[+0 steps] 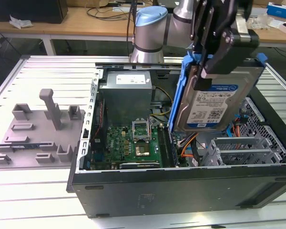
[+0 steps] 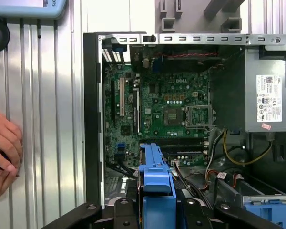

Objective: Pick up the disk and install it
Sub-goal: 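Insert the disk into the insertion slot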

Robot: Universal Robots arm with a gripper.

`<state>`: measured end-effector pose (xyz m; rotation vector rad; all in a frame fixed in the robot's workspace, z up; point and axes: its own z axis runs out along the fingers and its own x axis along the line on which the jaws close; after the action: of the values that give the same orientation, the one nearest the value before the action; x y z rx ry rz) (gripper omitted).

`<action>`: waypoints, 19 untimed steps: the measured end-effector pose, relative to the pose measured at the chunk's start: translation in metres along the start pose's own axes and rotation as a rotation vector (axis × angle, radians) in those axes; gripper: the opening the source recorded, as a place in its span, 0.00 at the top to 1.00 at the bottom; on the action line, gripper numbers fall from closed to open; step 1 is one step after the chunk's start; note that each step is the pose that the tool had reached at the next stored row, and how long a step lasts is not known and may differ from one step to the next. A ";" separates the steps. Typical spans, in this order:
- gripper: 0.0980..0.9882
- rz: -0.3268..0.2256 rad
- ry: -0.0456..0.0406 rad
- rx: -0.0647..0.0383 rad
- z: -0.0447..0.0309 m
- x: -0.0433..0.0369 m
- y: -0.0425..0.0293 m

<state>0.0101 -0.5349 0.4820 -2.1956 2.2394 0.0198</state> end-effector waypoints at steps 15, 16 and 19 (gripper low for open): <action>0.70 0.006 0.0002 0.000 0.0084 0.0035 -0.0423; 0.70 0.006 0.0001 0.000 0.0086 0.0038 -0.0450; 0.70 0.006 0.0001 0.000 0.0095 0.0055 -0.0619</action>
<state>0.0718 -0.5415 0.4721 -2.1892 2.2458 0.0196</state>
